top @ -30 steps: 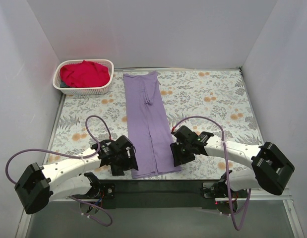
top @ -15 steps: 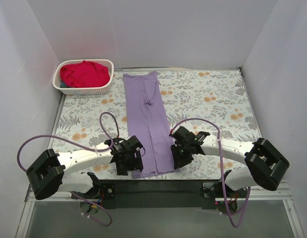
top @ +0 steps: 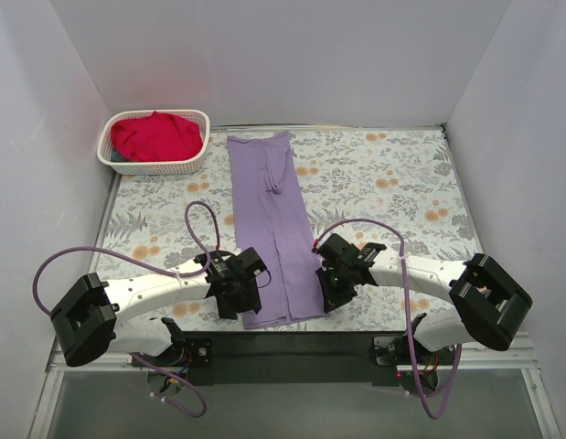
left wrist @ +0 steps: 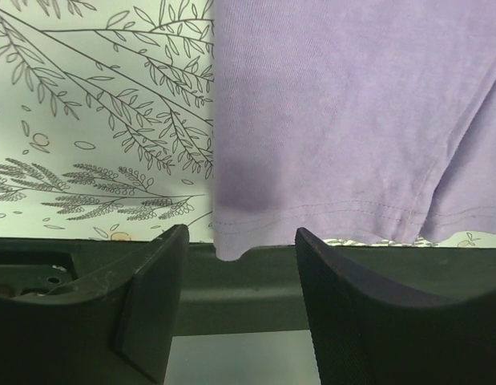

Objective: Fold and stack the t-shirts
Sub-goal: Fold the tshirt

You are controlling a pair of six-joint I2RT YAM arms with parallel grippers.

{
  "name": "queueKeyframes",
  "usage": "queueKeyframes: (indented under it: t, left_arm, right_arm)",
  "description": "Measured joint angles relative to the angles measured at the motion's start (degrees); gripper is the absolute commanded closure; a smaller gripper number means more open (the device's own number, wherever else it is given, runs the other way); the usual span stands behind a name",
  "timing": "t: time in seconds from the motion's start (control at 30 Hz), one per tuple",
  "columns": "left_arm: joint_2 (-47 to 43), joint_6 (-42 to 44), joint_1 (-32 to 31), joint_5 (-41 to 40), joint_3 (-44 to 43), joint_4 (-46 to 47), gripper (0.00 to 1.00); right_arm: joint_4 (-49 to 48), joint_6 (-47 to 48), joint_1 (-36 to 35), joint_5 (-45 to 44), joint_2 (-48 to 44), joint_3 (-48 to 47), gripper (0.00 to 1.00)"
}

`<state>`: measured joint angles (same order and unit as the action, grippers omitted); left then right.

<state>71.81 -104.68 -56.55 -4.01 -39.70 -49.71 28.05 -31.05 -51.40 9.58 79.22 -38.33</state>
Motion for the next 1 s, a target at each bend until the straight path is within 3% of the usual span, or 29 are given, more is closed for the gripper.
queueKeyframes:
  t: [0.2,0.6,0.73,0.9,1.0]
  left_arm:
    - [0.1,0.0,-0.1,-0.2,-0.5,-1.3,0.56]
    - [5.2,0.7,-0.5,0.8,-0.3,0.9,0.62]
    - [6.6,1.1,-0.7,1.7,0.0,1.5,0.74]
    - [6.6,1.2,-1.2,2.9,0.3,2.9,1.00]
    - [5.9,1.1,-1.6,3.2,0.7,3.1,1.00]
  right_arm:
    - [-0.2,0.0,0.0,0.0,0.0,0.2,0.91]
    - [-0.1,0.2,0.0,-0.1,0.0,0.2,0.94]
    - [-0.1,0.4,0.0,-0.1,0.0,0.2,0.96]
    - [-0.1,1.3,0.0,0.0,0.0,0.2,0.99]
    - [0.6,1.9,-0.1,-0.2,0.0,-0.1,0.99]
